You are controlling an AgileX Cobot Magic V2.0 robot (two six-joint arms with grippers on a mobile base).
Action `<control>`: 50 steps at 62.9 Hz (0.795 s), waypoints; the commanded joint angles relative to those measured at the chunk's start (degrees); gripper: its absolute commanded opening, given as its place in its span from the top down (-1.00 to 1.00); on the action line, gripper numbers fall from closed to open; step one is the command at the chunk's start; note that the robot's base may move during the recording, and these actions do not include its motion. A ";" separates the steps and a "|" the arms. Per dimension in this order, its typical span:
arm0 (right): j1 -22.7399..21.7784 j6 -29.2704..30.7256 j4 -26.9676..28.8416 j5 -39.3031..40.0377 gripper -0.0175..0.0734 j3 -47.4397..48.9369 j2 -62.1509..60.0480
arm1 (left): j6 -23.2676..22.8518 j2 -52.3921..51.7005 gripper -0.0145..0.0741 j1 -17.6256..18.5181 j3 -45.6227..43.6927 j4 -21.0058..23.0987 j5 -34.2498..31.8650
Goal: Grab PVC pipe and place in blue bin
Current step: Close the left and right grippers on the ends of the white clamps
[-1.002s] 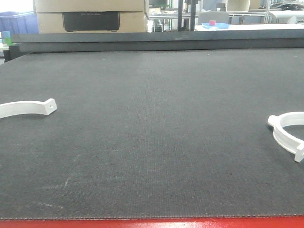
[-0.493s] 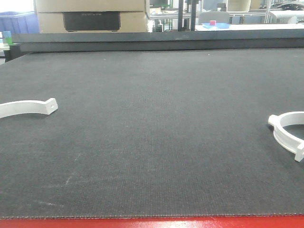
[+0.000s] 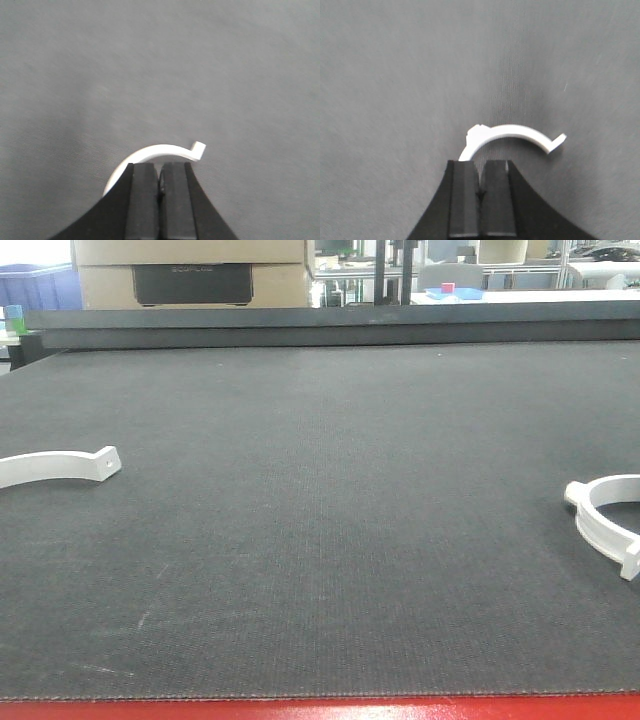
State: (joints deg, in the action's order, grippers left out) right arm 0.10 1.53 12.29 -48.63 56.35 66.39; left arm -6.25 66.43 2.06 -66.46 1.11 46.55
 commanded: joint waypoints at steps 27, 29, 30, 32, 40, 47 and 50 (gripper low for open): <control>7.04 -18.55 -15.04 -11.97 0.94 8.36 20.40 | -0.32 4.87 0.92 -0.14 -0.61 2.82 2.07; 8.21 -19.55 -15.16 -11.97 0.94 8.96 21.24 | -0.32 4.87 0.92 -0.14 -0.61 2.82 2.07; 8.61 -19.85 -15.05 -11.83 0.94 9.21 21.57 | -0.32 4.87 0.92 -0.14 -0.61 2.82 2.07; 9.38 -20.10 -14.35 -11.36 0.94 9.65 22.29 | -0.32 4.87 0.92 -0.14 -0.61 2.82 2.07; 10.94 -21.27 -11.78 -9.50 0.94 10.19 25.38 | -0.32 4.87 0.92 -0.14 -0.61 2.82 2.19; 10.94 -23.07 -11.53 -10.42 0.88 10.19 27.82 | -0.32 4.87 0.92 -0.14 -0.61 2.82 2.19; 10.94 -23.08 -11.31 -10.92 0.74 10.19 28.63 | -0.32 4.87 0.92 -0.14 -0.61 2.82 2.19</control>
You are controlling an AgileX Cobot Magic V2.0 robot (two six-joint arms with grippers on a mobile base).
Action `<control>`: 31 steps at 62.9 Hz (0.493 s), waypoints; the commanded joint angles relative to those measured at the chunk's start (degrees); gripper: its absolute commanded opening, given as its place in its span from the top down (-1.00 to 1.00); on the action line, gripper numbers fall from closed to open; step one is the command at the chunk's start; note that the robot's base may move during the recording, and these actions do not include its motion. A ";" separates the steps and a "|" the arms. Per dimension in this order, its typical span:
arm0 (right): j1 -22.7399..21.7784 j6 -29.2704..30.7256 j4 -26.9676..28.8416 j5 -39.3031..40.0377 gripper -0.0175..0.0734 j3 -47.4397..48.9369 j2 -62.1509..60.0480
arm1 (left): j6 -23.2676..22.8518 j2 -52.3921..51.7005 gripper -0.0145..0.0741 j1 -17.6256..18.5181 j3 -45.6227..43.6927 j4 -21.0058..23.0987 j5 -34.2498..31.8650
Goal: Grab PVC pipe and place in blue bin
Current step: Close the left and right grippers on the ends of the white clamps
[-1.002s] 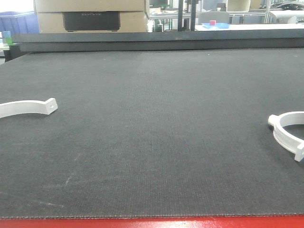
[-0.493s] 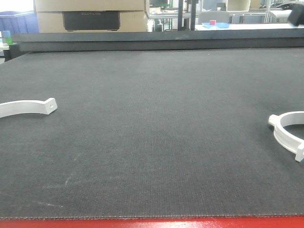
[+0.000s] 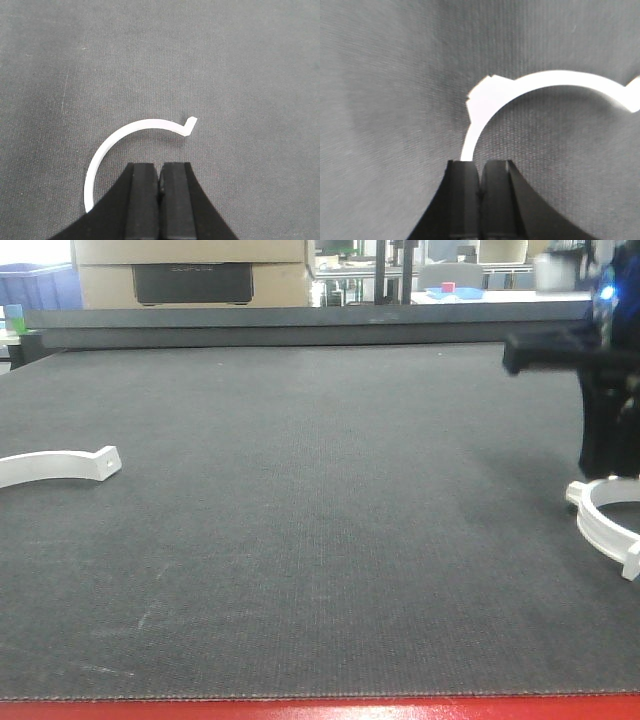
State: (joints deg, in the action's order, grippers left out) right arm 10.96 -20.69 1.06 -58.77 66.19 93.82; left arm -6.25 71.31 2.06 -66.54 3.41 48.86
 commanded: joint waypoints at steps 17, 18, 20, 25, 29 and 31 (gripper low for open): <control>0.08 -0.86 0.70 2.85 -0.01 0.35 2.84 | -0.32 0.00 0.92 -0.14 -0.52 0.52 0.02; 0.08 -0.86 0.70 3.16 0.00 0.35 2.85 | -0.32 0.00 0.92 -0.14 -0.52 0.52 0.02; 0.08 -0.86 0.70 3.41 0.01 0.35 3.26 | -0.32 0.00 0.92 -0.14 -0.52 0.52 0.02; 0.08 -0.86 0.70 3.82 0.07 0.35 4.30 | -0.32 0.00 0.92 -0.14 -0.52 0.52 0.02; 0.08 -0.86 0.70 3.60 0.13 0.35 5.73 | -0.32 0.00 0.92 -0.14 -0.52 0.52 0.02; 0.08 -0.86 0.70 3.16 0.15 0.35 6.25 | -0.32 0.00 0.92 -0.14 -0.52 0.52 0.02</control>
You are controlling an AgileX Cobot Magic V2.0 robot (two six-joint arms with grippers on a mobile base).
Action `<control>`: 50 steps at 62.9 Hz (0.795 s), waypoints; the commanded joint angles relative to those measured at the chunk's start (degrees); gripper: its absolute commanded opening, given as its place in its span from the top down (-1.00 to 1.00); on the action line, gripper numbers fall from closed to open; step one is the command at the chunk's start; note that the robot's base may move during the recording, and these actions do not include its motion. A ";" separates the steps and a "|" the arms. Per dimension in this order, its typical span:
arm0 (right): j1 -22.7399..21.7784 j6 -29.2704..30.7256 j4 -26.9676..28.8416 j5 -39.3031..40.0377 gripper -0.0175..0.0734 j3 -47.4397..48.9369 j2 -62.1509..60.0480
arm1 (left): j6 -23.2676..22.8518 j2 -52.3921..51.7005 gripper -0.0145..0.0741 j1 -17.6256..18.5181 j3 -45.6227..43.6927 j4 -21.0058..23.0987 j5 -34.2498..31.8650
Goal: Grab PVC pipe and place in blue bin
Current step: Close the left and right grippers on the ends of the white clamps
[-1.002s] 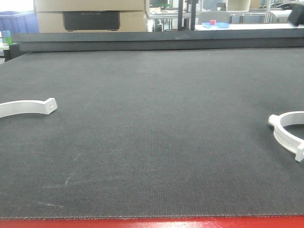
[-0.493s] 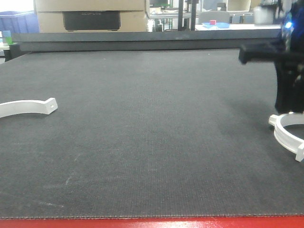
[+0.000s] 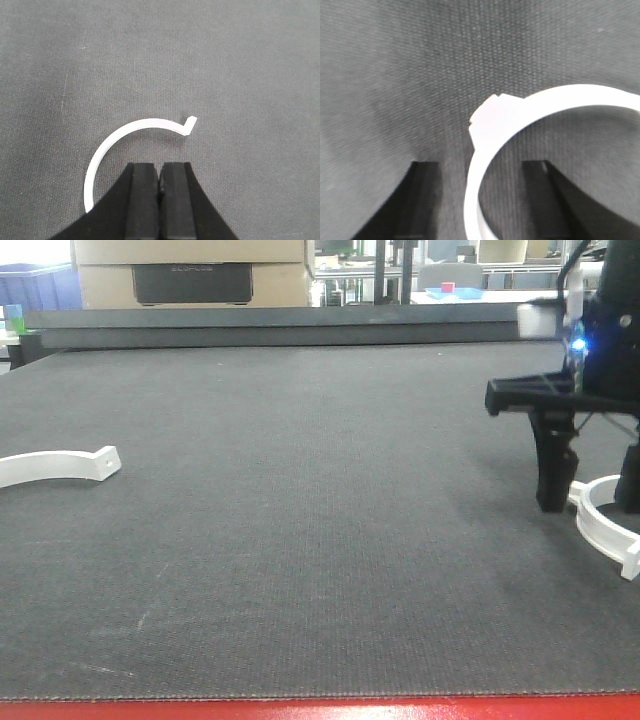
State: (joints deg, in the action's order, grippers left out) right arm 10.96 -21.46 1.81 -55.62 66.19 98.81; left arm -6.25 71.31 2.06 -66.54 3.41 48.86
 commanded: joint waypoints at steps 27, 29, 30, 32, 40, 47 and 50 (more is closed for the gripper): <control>0.08 0.29 -0.05 -2.62 0.97 0.47 -0.47 | -0.32 1.09 0.92 -0.14 -0.52 -2.02 4.54; 0.08 0.29 -0.05 -2.70 0.97 0.47 -1.48 | -0.32 2.12 0.92 -0.14 -0.52 -3.02 6.03; 0.08 0.29 -0.05 -2.70 0.97 0.47 -2.02 | -0.32 2.64 0.92 -0.14 -0.52 -3.41 7.13; 0.08 0.29 -0.05 -2.70 0.97 0.47 -3.18 | -0.32 3.77 0.92 -0.14 -0.52 -4.34 8.37; 0.08 0.42 -0.05 -2.48 0.97 0.47 -8.53 | -0.32 8.89 0.92 -0.14 -0.52 -5.26 9.33; 0.08 0.42 -0.05 -2.48 0.97 0.47 -12.68 | -0.32 13.50 0.92 -0.14 -0.52 -8.60 6.13; 0.08 0.42 -0.05 -2.35 0.97 0.47 -13.96 | -0.32 15.00 0.92 -0.25 -0.52 -9.67 5.16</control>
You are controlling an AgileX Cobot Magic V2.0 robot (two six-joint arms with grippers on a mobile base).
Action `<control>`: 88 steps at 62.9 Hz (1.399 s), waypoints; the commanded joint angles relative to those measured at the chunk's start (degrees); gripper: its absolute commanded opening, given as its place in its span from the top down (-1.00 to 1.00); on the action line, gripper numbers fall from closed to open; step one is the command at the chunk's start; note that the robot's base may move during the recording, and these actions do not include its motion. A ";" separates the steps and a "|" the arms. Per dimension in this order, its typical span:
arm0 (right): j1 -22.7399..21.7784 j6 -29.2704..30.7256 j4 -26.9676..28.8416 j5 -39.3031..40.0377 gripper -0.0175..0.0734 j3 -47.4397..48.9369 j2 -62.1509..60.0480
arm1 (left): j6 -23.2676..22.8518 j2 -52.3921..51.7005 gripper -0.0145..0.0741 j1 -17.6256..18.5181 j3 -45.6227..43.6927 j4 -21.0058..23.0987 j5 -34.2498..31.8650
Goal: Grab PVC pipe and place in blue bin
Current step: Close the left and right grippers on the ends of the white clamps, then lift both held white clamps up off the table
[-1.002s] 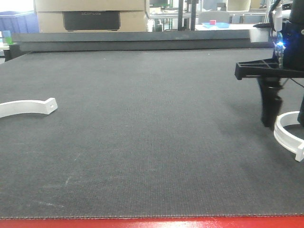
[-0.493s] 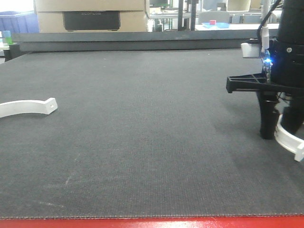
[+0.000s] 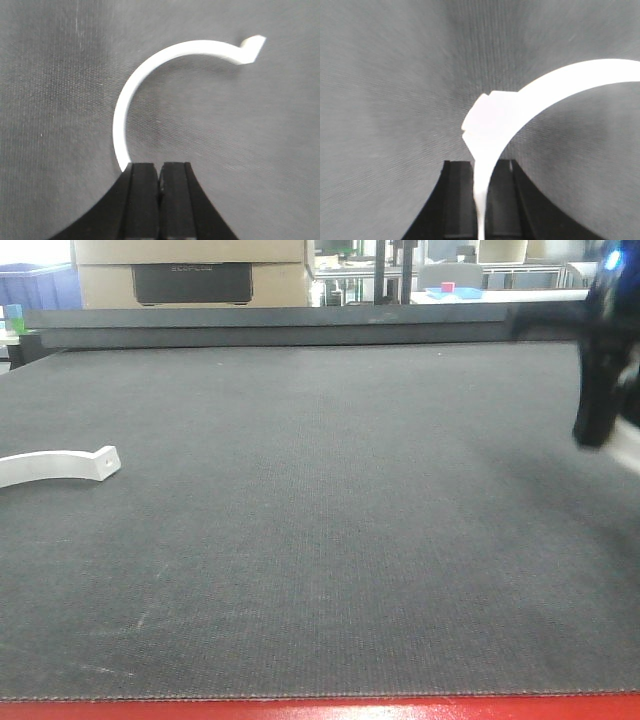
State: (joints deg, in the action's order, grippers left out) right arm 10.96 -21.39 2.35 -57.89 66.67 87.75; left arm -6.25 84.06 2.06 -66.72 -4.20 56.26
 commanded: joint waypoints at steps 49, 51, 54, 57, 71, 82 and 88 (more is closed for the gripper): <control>0.08 0.35 -0.60 3.73 0.97 -0.01 -4.90 | -0.06 14.94 0.08 -2.50 -0.35 -1.37 -4.83; 0.08 0.35 -0.60 3.73 0.97 -0.01 -4.90 | -0.06 15.21 0.08 -2.50 -0.35 -1.37 -4.83; 0.08 0.35 -0.60 3.73 0.97 -0.01 -4.90 | -0.06 15.81 0.08 -2.50 -0.35 -1.37 -4.93; 0.08 0.35 -0.60 3.73 0.97 -0.01 -4.90 | -0.06 16.18 0.08 -2.50 -0.35 -1.37 -5.04; 0.08 0.35 -0.60 3.73 0.97 -0.01 -4.90 | -0.06 18.85 0.17 -2.50 -0.35 -1.37 -4.58; 0.08 0.35 -0.60 3.50 0.97 -0.01 -4.90 | -0.06 18.94 0.52 -2.50 -0.35 -0.70 -3.47; 0.08 0.35 -0.60 3.50 0.97 -0.01 -4.90 | -0.06 18.83 0.86 -2.50 -0.35 -0.57 -2.26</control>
State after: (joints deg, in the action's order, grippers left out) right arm 10.96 -21.38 2.35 -54.94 66.67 83.35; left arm -6.14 101.96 -0.29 -67.32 -3.30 52.36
